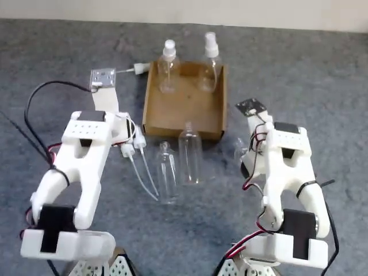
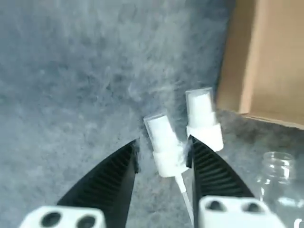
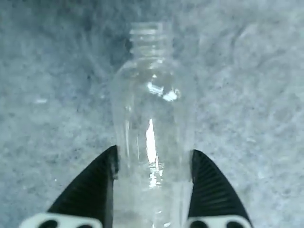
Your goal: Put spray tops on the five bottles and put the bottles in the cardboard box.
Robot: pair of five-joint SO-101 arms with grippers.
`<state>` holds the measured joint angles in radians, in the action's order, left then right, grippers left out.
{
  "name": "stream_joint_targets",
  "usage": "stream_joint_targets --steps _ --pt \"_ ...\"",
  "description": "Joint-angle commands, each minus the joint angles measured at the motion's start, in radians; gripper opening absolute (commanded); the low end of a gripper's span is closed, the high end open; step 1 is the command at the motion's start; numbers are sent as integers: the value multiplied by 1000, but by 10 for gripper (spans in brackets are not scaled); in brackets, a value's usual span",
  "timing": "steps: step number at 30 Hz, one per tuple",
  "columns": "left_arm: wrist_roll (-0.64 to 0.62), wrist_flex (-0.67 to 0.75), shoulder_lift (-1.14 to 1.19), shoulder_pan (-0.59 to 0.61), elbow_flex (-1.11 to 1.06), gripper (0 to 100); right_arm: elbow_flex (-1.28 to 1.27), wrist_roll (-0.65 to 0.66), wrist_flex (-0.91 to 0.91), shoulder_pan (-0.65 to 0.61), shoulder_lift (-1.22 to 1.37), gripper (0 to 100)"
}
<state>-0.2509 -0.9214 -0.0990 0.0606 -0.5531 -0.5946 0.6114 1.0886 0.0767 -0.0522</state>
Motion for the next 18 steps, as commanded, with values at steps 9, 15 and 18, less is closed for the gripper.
stream_joint_targets --steps 9,15,18 --pt "-26 40 143 -16 59 115 -1 -14 -30 10 2 128" --pt "-17 14 182 2 97 37 -1 -14 -28 10 2 128" --pt "64 9 176 12 99 3 1 -12 -28 27 2 128"
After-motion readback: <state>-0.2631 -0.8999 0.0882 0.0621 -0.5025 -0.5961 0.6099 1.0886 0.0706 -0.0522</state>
